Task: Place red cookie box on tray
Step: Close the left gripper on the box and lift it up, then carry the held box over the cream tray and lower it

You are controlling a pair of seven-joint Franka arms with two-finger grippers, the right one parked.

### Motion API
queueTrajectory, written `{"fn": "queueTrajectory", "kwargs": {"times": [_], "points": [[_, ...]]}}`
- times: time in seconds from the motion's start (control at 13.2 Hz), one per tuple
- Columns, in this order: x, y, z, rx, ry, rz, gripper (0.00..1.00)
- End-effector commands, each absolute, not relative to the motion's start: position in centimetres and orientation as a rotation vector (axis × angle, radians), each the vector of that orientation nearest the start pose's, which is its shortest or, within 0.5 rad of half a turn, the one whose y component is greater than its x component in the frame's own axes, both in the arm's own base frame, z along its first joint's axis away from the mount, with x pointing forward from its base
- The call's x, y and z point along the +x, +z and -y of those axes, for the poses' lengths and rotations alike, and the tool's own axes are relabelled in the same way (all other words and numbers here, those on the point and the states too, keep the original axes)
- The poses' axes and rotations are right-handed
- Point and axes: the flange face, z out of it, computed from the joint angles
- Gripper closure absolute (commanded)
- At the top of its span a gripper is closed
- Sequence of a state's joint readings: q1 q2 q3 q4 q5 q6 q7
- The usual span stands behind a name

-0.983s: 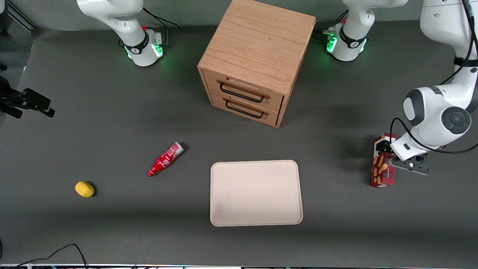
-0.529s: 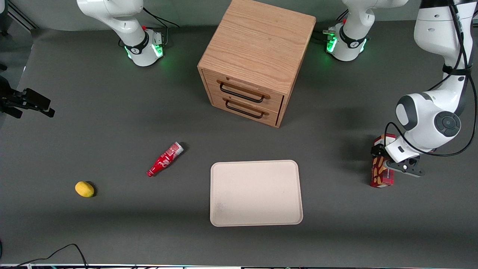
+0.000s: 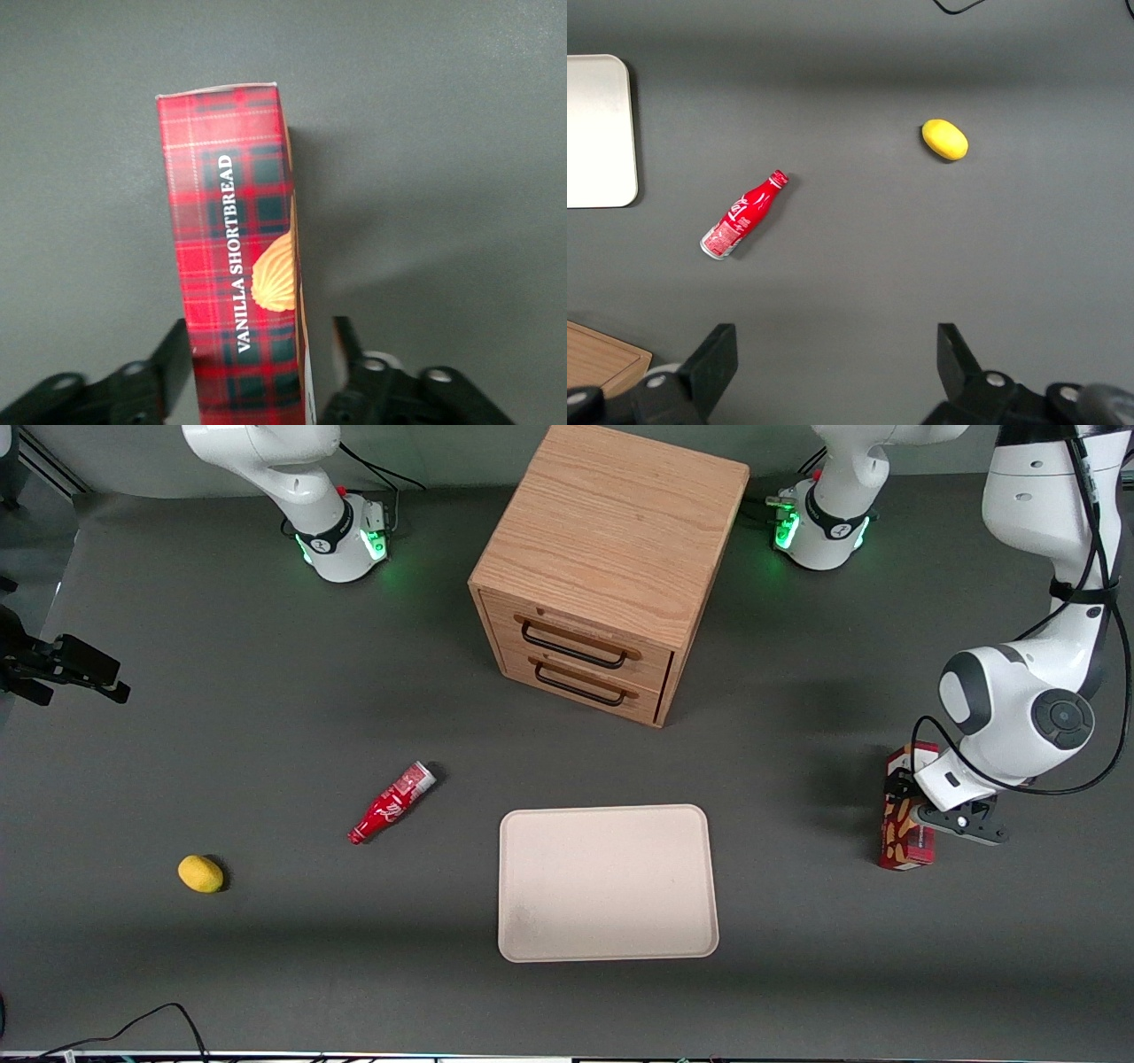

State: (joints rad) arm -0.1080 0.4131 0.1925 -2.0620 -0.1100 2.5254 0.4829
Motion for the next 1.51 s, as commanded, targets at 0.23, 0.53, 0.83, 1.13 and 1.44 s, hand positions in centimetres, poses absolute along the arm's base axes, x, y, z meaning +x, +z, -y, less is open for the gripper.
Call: {"fn": "queueTrajectory", "kwargs": {"times": [0.23, 0.53, 0.83, 1.13, 1.44], "points": [[59.3, 25.0, -4.7, -3.082, -0.098, -0.537, 1.0], [59.3, 31.5, -3.6, -3.139, -0.013, -0.532, 1.0], [60.0, 45.0, -3.5, -3.142, 0.184, -0.496, 1.0], [59.5, 55.9, -1.6, -3.13, 0.246, -0.44, 1.0], [60.7, 56.4, 2.5, -3.158, 0.208, -0.345, 1.0]]}}
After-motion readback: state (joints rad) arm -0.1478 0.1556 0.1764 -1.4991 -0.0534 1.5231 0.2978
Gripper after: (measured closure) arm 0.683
